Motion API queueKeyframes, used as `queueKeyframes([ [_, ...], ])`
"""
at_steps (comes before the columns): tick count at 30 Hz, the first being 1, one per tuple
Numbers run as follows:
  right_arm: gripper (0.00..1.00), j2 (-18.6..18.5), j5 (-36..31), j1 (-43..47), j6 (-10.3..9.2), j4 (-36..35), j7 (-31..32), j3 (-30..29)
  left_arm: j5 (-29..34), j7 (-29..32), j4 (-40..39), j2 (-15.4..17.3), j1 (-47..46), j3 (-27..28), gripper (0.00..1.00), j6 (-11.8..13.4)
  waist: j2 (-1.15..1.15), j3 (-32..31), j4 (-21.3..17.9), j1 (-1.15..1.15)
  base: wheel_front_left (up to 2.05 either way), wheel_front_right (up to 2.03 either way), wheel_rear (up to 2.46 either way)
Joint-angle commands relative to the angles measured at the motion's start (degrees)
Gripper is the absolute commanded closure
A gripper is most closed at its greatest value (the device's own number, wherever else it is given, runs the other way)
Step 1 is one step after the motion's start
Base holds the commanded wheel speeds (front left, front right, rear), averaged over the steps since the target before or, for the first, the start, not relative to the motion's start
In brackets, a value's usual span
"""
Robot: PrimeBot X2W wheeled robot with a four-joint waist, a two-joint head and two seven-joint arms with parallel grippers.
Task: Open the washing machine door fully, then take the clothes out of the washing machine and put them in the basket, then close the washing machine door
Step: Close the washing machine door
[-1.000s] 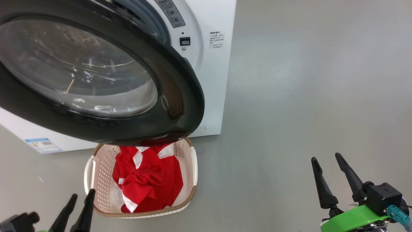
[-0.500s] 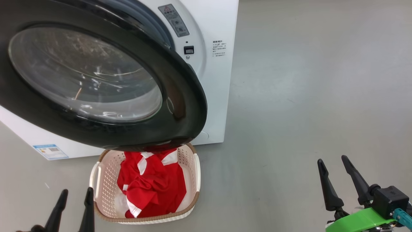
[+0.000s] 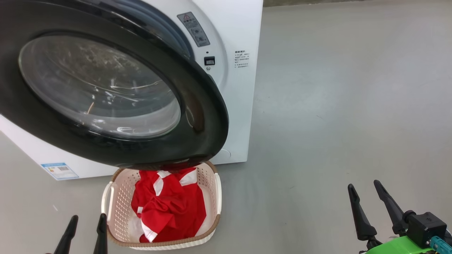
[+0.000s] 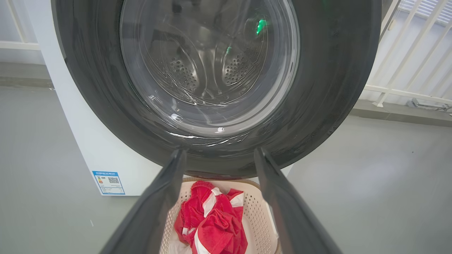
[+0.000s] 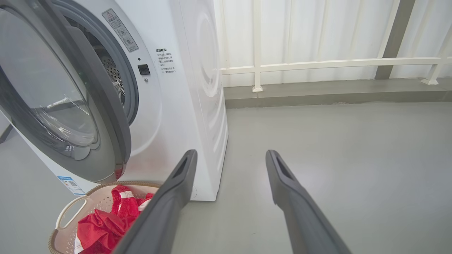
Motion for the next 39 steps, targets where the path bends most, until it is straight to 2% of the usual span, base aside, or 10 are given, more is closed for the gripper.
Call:
queueKeyframes([
  [1, 0.00, -0.8, 0.1, -0.4, 0.35, -1.3, -0.4, 1.4, 0.3, -0.7, -1.3, 0.3, -0.3, 2.2, 0.00, -0.3, 0.00, -0.1, 0.1, 0.00, 0.00, 0.00, 0.00],
  [7, 0.00, -0.9, 0.2, -0.2, 0.35, -1.4, -0.4, 1.4, 0.6, -0.7, -1.6, 0.2, -0.2, 1.8, 0.00, -0.3, 0.00, -0.5, 0.6, 0.00, 0.00, 0.00, 0.00],
  [8, 0.04, -0.9, 0.4, -0.2, 0.35, -1.5, -0.4, 1.6, 0.7, -0.7, -1.7, 0.2, -0.2, 1.8, 0.00, -0.3, 0.00, -0.6, 0.8, 0.00, 0.00, 0.00, 0.00],
  [9, 0.49, -0.9, 0.5, -0.3, 0.35, -1.5, -0.4, 1.8, 0.8, -0.7, -1.7, 0.1, -0.2, 1.7, 0.00, -0.3, 0.00, -0.7, 1.1, 0.00, 0.00, 0.00, 0.00],
  [10, 0.72, -0.9, 0.7, -0.5, 0.35, -1.6, -0.4, 2.2, 0.9, -0.7, -1.7, 0.1, -0.2, 1.5, 0.00, -0.3, 0.00, -0.7, 1.4, 0.00, 0.00, 0.00, 0.00],
  [11, 1.00, -0.9, 0.9, -0.6, 0.35, -1.7, -0.4, 2.4, 1.0, -0.7, -1.8, -0.1, -0.2, 1.4, 0.00, -0.3, 0.00, -0.8, 1.8, 0.00, 0.00, 0.00, 0.00],
  [32, 1.00, -0.6, 3.3, -11.6, 0.35, 2.2, -0.4, 13.1, 3.1, -0.7, -3.2, -3.3, -0.8, -2.4, 0.00, -0.3, 0.00, -1.8, 14.4, 0.00, 0.00, 0.00, 0.00],
  [39, 1.00, -0.5, 4.4, -16.1, 0.35, 5.9, -0.4, 14.8, 2.9, -0.7, -3.0, -3.4, -1.9, -3.8, 0.00, -0.3, 0.00, -0.9, 16.7, 0.00, 0.00, 0.00, 0.00],
])
